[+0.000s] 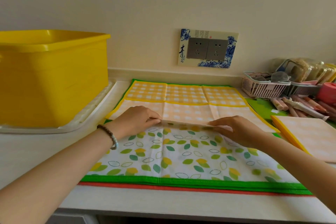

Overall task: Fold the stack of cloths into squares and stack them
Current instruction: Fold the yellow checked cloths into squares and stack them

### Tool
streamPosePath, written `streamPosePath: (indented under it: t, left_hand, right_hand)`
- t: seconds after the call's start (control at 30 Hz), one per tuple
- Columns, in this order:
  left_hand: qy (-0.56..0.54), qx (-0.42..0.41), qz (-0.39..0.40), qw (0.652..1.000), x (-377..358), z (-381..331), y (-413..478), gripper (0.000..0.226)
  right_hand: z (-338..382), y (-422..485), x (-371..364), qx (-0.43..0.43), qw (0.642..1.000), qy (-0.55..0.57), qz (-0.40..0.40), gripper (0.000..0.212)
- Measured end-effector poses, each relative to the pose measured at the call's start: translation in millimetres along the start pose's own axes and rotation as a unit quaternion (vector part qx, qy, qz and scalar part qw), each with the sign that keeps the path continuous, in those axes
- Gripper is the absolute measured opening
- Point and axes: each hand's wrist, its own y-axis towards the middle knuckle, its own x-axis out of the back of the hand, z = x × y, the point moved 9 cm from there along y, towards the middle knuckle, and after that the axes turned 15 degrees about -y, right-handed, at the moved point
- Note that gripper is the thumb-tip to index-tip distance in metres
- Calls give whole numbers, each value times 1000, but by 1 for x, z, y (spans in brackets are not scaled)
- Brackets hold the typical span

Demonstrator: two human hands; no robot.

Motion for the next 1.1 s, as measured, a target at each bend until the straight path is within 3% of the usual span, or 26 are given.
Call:
streamPosePath:
  t: [0.1,0.23,0.33,0.43,0.5,0.67,0.77,0.87,0.97,1.1]
  left_hand:
    - [-64,21,12,998,5,7,1,30]
    - [-128,60,88,986,13,4,0,29]
    - [-108,84,145,980,23,-1,-2,36]
    - [-106,105,173,974,36,-10,-2,23]
    - [-101,105,159,976,47,-16,4,16]
    - [-132,44,-13,990,76,-22,27,24]
    - [-46,-21,-113,992,76,-37,31,36]
    - [6,-49,-63,997,44,-51,32,39]
    - [30,-12,16,999,7,-41,35,55]
    - [10,27,51,998,-18,-24,43,63]
  right_hand:
    - [-6,2,4,-22,999,30,26,26]
    - [-9,2,12,-26,991,74,111,23]
    - [-10,-4,19,-21,976,80,201,18]
    - [-4,-11,29,1,948,134,290,21]
    - [-2,-8,40,13,940,151,305,23]
    - [-15,37,72,34,991,-2,127,10]
    - [-18,57,69,21,998,-34,57,8]
    - [-26,74,51,-8,999,-25,18,17]
    - [-37,87,31,-51,999,-11,-15,17]
    - [-50,99,2,-94,995,-19,-16,20]
